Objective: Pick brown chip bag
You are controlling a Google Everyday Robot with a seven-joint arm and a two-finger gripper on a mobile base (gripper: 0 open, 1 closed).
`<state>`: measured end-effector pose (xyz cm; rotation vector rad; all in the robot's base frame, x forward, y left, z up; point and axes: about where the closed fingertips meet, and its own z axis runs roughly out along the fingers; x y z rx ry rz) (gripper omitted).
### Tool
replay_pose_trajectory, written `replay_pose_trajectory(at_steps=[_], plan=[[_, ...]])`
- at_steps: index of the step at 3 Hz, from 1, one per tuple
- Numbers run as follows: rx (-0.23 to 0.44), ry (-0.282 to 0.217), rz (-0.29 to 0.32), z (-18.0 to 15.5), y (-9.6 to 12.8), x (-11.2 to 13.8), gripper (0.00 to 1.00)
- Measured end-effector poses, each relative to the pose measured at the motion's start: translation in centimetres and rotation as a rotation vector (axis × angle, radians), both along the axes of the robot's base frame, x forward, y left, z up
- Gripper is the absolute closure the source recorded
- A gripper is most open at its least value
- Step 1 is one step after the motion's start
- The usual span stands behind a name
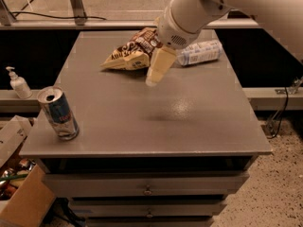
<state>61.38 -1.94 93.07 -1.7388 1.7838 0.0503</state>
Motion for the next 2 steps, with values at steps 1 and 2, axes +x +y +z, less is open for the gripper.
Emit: replay_pose_trajectory(at_steps=[1,2], plan=[[0.05,0.013,-0.009,-0.6,2.9,2.7,0.0],[0.084,0.031,-0.035,-1.8,5.0,5.8,0.0]])
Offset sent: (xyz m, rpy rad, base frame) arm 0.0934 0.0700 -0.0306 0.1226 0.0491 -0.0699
